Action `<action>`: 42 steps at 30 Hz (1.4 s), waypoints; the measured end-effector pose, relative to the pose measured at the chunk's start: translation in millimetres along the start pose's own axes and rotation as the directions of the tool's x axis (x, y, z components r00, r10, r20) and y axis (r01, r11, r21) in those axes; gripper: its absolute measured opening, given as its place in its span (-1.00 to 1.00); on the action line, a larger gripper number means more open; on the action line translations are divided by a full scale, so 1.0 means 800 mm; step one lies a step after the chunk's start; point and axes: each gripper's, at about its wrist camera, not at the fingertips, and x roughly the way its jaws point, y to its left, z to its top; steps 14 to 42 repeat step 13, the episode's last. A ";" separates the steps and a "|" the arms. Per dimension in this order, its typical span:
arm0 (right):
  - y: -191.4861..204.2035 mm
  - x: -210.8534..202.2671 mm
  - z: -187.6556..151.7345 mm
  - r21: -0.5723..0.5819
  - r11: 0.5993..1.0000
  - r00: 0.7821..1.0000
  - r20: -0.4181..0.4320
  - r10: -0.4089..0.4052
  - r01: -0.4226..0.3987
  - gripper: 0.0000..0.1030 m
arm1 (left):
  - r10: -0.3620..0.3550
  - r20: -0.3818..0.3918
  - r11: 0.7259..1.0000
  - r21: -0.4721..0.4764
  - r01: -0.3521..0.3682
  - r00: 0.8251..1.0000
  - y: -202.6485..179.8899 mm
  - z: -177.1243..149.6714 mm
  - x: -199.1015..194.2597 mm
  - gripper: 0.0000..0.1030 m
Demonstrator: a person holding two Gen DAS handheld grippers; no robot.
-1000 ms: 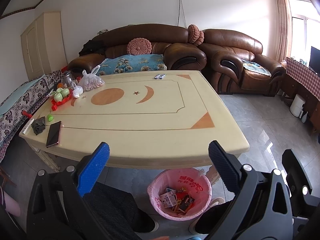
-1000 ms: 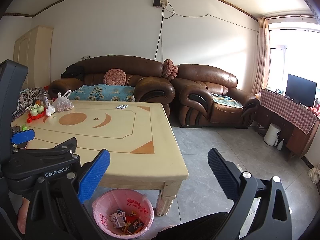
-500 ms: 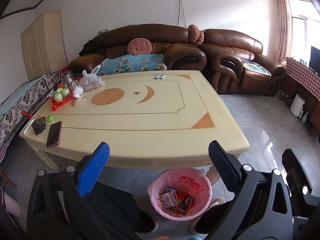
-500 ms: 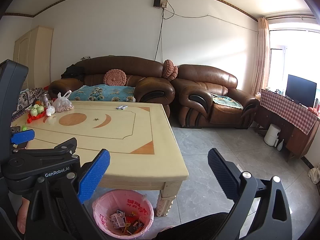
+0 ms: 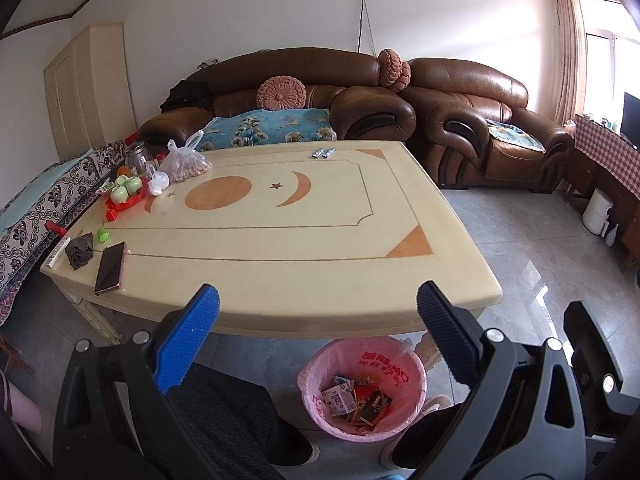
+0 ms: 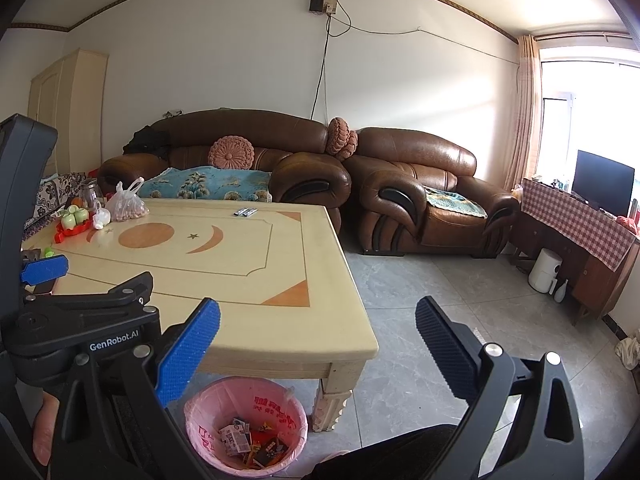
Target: Collect trash
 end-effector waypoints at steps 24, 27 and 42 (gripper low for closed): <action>0.001 0.001 -0.001 -0.002 1.000 1.000 0.001 -0.003 0.003 0.86 | -0.010 -0.013 1.000 0.007 0.010 1.000 0.002 0.002 0.003 0.88; 0.001 0.001 -0.001 -0.002 1.000 1.000 0.001 -0.003 0.003 0.86 | -0.010 -0.013 1.000 0.007 0.010 1.000 0.002 0.002 0.003 0.88; 0.001 0.001 -0.001 -0.002 1.000 1.000 0.001 -0.003 0.003 0.86 | -0.010 -0.013 1.000 0.007 0.010 1.000 0.002 0.002 0.003 0.88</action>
